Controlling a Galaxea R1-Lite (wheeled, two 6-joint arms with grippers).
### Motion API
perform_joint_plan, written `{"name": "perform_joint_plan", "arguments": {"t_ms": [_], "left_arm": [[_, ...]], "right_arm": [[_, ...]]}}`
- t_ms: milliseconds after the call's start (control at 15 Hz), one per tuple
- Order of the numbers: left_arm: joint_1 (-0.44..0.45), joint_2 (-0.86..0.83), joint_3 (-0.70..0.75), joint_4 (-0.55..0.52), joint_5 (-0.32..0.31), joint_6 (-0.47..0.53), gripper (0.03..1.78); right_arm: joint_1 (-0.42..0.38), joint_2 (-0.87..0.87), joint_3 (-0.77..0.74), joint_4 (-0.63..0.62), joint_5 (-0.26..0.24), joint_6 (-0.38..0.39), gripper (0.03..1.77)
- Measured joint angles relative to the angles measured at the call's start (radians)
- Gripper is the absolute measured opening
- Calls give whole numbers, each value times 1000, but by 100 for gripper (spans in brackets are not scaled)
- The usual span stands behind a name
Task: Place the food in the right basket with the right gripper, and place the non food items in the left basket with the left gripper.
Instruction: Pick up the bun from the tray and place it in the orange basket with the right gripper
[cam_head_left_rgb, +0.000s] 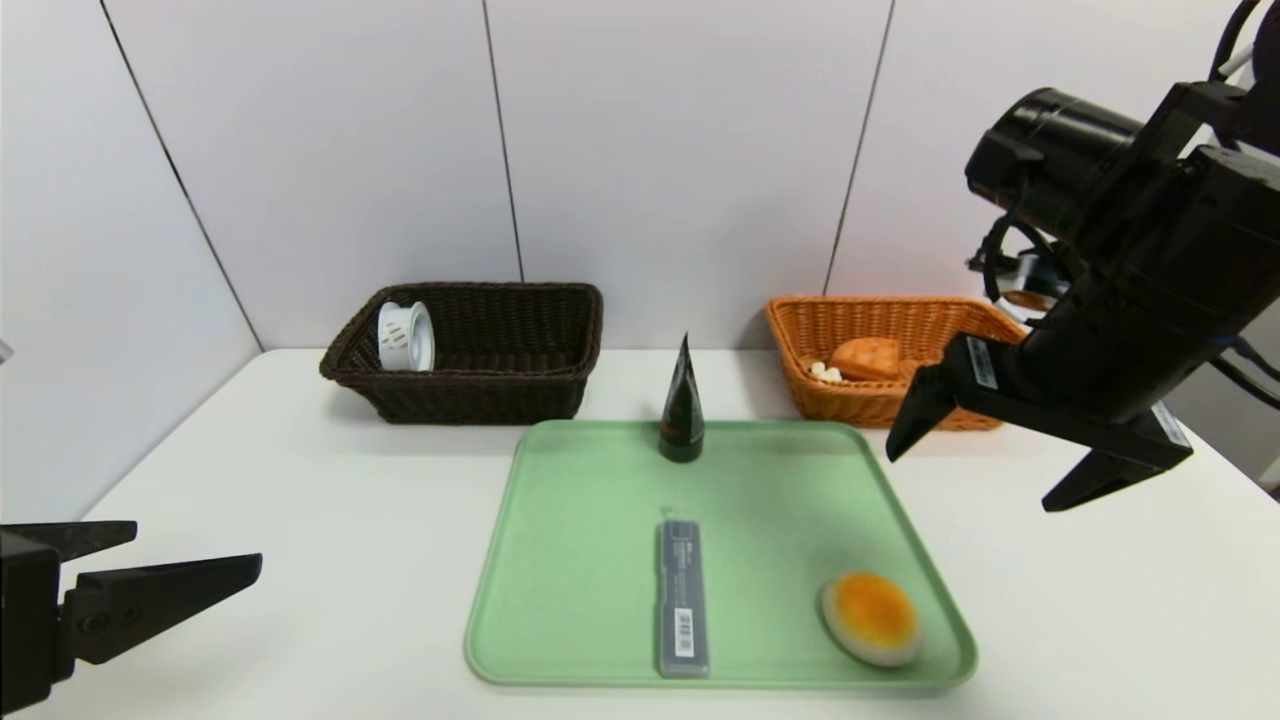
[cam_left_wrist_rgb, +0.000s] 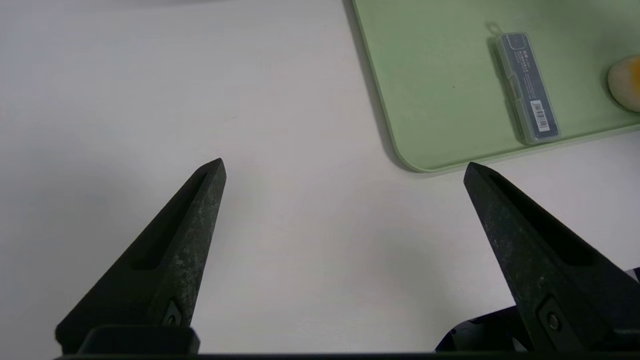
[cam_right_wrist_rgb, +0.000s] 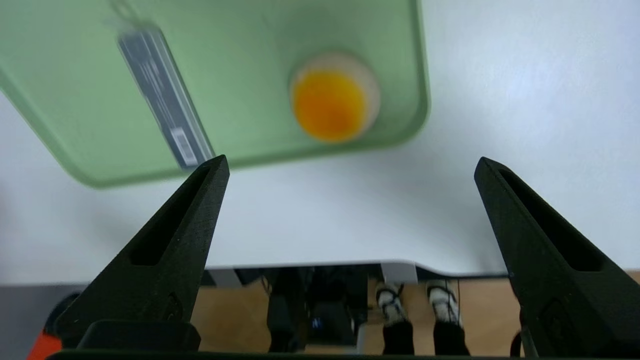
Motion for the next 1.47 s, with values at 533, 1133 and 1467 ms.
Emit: {"name": "perform_joint_plan", "arguments": {"t_ms": [533, 1133, 1467], "left_arm": [[0, -21, 1, 0, 0, 0, 169], [0, -27, 3, 1, -3, 2, 169], [0, -28, 1, 1, -4, 2, 169]], "right_arm": [[166, 41, 254, -139, -38, 59, 169], [175, 113, 336, -242, -54, 80, 169], [151, 146, 392, -308, -49, 75, 170]]}}
